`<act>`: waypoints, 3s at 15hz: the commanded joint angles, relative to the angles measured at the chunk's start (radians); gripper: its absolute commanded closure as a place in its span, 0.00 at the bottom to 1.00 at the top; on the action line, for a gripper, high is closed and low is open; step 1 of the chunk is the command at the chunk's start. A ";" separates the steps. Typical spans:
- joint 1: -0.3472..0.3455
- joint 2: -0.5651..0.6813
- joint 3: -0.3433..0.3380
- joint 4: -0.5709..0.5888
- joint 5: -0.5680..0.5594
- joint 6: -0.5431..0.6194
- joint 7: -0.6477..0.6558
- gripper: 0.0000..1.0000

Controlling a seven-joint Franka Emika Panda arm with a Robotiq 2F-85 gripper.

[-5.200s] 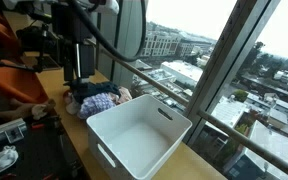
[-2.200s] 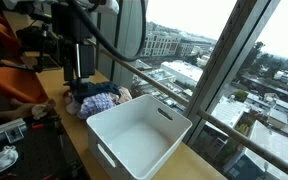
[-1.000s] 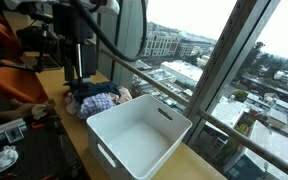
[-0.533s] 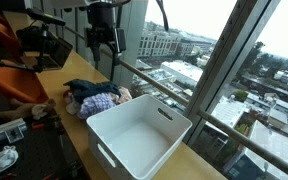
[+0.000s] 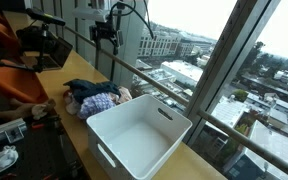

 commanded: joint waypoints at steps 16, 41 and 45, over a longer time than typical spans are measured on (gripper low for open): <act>0.055 0.362 0.077 -0.122 -0.075 0.300 -0.036 0.30; -0.081 0.141 -0.019 0.484 -0.163 0.074 -0.263 0.99; -0.132 0.162 -0.058 0.685 -0.125 0.026 -0.323 0.99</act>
